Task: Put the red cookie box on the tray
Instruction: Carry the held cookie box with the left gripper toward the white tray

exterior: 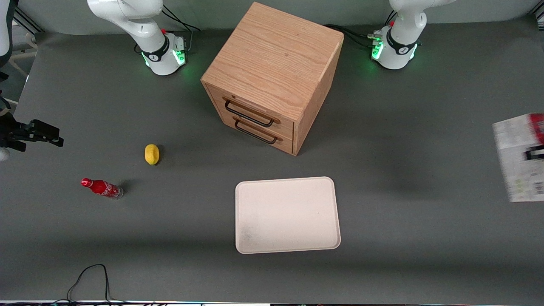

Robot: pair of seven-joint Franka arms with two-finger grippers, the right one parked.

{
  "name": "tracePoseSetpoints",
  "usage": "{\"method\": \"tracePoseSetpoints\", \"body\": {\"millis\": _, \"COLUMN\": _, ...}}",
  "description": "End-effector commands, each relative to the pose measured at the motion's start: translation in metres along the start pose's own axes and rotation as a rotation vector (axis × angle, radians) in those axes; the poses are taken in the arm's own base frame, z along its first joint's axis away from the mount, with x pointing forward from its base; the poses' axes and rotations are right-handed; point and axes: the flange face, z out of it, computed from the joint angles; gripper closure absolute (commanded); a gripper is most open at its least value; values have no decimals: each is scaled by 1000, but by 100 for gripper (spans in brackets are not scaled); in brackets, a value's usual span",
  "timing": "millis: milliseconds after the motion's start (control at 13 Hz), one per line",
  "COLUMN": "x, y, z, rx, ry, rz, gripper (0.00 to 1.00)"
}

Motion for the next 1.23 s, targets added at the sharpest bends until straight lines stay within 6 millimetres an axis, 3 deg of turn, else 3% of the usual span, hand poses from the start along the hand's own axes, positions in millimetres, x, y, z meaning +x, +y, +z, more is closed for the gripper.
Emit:
{"method": "tracePoseSetpoints", "body": {"millis": 0, "x": 9, "y": 100, "z": 6, "rx": 12, "ry": 63, "rz": -84, "gripper": 100}}
{"method": "tracePoseSetpoints", "body": {"millis": 154, "x": 7, "y": 167, "z": 14, "rx": -31, "ry": 92, "rz": -97, "gripper": 100}}
{"method": "tracePoseSetpoints", "body": {"millis": 385, "x": 5, "y": 243, "z": 14, "rx": -118, "ry": 144, "rz": 27, "gripper": 100}}
{"method": "tracePoseSetpoints", "body": {"millis": 615, "x": 2, "y": 307, "z": 28, "rx": -175, "ry": 185, "rz": 107, "gripper": 100}}
{"method": "tracePoseSetpoints", "body": {"millis": 923, "x": -3, "y": 370, "z": 65, "rx": -136, "ry": 226, "rz": 44, "gripper": 100}}
{"method": "tracePoseSetpoints", "body": {"millis": 1154, "x": 9, "y": 384, "z": 103, "rx": -112, "ry": 238, "rz": 38, "gripper": 100}}
